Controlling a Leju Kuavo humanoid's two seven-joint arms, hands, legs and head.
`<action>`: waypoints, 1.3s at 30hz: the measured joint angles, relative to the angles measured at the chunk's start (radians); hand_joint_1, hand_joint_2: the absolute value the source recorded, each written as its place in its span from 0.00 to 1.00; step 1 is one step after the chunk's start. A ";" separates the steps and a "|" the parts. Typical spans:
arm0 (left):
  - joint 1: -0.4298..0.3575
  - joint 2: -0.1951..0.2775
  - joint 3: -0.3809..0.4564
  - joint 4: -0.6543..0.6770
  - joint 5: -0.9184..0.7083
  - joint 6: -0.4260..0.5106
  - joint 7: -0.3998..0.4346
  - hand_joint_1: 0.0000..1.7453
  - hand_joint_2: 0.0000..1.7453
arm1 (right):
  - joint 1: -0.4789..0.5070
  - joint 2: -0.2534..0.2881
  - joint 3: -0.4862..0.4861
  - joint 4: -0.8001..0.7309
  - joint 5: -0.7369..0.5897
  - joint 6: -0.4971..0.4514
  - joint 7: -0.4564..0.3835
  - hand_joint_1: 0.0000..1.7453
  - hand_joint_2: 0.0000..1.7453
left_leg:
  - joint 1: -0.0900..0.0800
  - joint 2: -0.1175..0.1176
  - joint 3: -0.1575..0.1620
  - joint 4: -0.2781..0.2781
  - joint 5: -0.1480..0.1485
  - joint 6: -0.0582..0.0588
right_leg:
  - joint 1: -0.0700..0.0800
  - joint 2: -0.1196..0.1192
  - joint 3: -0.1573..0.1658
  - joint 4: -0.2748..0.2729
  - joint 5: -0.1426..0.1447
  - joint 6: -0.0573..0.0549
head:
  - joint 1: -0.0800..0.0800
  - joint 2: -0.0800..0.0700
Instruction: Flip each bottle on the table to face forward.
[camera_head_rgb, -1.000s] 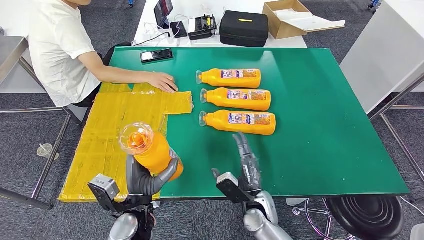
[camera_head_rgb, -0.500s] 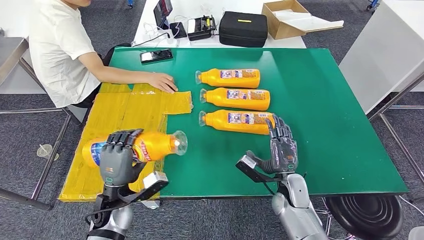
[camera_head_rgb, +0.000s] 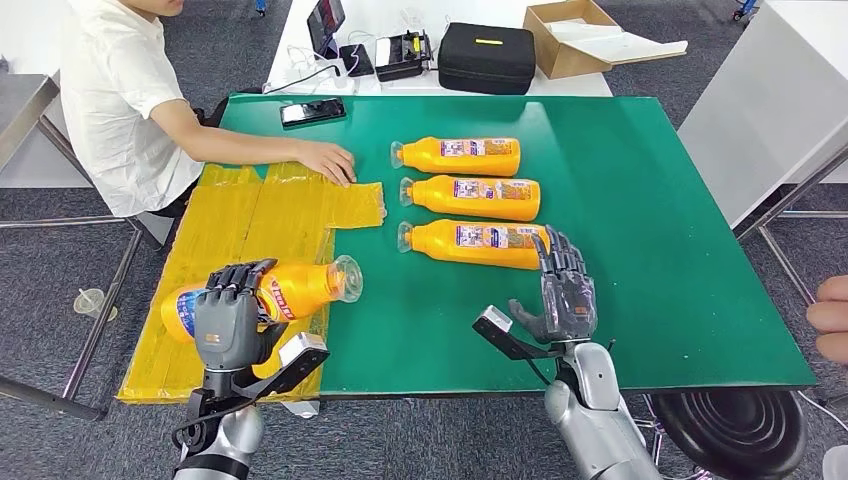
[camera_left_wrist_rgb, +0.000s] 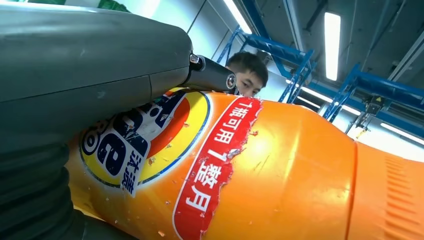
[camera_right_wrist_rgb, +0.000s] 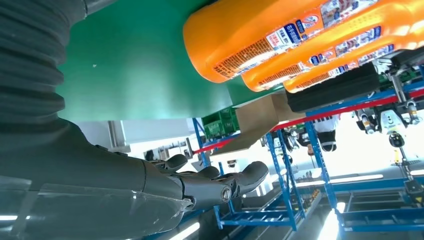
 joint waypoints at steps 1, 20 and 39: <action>-0.009 0.000 0.002 0.015 -0.040 0.000 0.038 1.00 1.00 | -0.005 0.001 0.005 0.002 0.002 0.002 0.005 0.00 1.00 | 0.000 0.000 0.000 0.000 0.000 0.000 | 0.000 0.000 0.000 0.000 0.000 0.000 | 0.000 0.000; -0.431 0.114 -0.107 0.663 -0.023 -0.469 0.318 0.00 1.00 | -0.142 0.045 0.124 0.098 -0.270 0.093 -0.115 0.00 1.00 | 0.000 -0.003 0.003 0.000 0.002 -0.001 | 0.000 -0.001 0.005 0.001 0.000 0.000 | 0.000 0.000; -0.492 0.139 -0.129 0.746 -0.004 -0.566 0.318 0.00 1.00 | -0.143 0.051 0.142 0.119 -0.301 0.091 -0.135 0.00 1.00 | 0.000 -0.003 0.013 -0.001 0.002 -0.001 | 0.001 -0.001 0.015 0.001 0.000 0.000 | 0.000 0.000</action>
